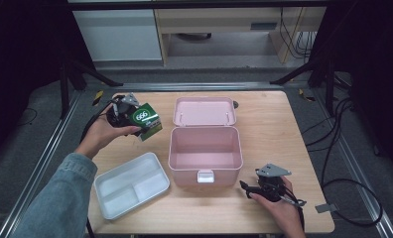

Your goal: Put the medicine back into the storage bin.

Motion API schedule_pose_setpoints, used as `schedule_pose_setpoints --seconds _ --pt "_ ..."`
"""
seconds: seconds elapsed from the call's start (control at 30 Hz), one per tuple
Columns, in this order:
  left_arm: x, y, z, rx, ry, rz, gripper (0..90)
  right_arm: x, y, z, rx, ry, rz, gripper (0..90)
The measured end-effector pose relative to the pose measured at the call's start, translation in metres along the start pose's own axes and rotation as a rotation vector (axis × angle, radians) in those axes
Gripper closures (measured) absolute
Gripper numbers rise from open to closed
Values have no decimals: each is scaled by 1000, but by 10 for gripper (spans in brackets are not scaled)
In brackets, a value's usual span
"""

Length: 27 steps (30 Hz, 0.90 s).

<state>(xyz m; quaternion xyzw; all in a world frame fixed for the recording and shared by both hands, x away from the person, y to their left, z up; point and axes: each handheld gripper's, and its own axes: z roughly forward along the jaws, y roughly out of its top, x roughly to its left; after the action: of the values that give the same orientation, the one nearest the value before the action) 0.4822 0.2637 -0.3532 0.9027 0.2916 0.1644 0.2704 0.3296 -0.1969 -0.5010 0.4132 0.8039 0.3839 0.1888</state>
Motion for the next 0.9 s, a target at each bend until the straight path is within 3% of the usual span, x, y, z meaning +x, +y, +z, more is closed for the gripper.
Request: schedule_pose_setpoints --seconds 0.5,0.6,0.9 --pt "-16 32 -43 -67 -34 76 168 -5 1 -2 -3 -25 0 251" --pt "-22 43 -51 -75 -34 108 167 -6 0 -2 -3 -24 2 253" --pt "-45 67 -51 -75 -69 194 167 -4 1 -3 -5 -25 -2 253"
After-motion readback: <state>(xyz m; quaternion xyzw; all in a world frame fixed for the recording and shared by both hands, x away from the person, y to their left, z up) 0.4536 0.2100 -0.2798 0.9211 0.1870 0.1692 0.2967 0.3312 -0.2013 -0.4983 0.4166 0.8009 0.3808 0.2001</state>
